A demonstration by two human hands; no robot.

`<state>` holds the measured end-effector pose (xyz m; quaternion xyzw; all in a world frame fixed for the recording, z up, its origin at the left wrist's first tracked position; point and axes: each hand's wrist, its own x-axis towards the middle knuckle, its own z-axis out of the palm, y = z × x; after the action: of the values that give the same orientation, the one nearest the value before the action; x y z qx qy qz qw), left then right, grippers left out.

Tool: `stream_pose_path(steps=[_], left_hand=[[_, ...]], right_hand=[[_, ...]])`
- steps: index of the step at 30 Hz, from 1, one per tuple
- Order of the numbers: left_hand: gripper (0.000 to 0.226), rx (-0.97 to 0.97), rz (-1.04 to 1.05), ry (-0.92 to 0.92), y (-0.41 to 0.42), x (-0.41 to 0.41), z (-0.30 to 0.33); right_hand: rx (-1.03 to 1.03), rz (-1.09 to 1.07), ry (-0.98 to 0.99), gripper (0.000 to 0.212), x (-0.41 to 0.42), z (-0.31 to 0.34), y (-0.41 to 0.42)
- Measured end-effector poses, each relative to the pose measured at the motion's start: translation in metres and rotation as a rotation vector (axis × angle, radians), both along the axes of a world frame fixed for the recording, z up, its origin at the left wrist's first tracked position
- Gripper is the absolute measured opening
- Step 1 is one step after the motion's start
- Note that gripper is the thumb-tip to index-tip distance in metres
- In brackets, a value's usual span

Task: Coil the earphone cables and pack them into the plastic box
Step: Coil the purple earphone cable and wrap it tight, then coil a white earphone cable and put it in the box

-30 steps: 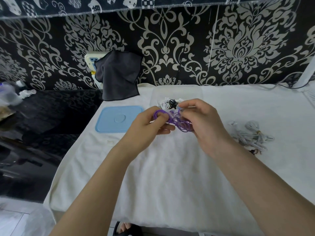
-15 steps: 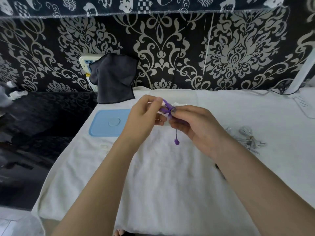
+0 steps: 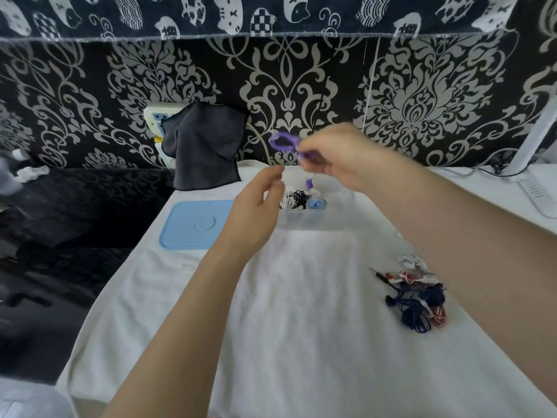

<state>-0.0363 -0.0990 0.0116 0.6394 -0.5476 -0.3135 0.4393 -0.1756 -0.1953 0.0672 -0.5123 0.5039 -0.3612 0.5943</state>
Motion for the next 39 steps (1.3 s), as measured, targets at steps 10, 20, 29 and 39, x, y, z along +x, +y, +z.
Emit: stream_pose_path(steps=[10,20,29,39], left_hand=[[0.036,0.012,-0.095,-0.564,-0.003,-0.011,-0.028],[0.029,-0.137,-0.096,-0.604,0.018,-0.036,-0.014],[0.038,0.179,-0.421,-0.672,0.052,-0.059,-0.035],[0.045,0.319,-0.468,-0.700,0.059,-0.066,-0.035]], right_hand=[[-0.354,0.202,0.966,0.021,-0.004,-0.062,0.011],[-0.408,-0.035,0.859,0.017,-0.086,-0.037,0.091],[-0.209,-0.033,1.044,0.024,-0.135,-0.065,0.108],[-0.184,-0.036,1.205,0.033,-0.148,-0.089,0.102]])
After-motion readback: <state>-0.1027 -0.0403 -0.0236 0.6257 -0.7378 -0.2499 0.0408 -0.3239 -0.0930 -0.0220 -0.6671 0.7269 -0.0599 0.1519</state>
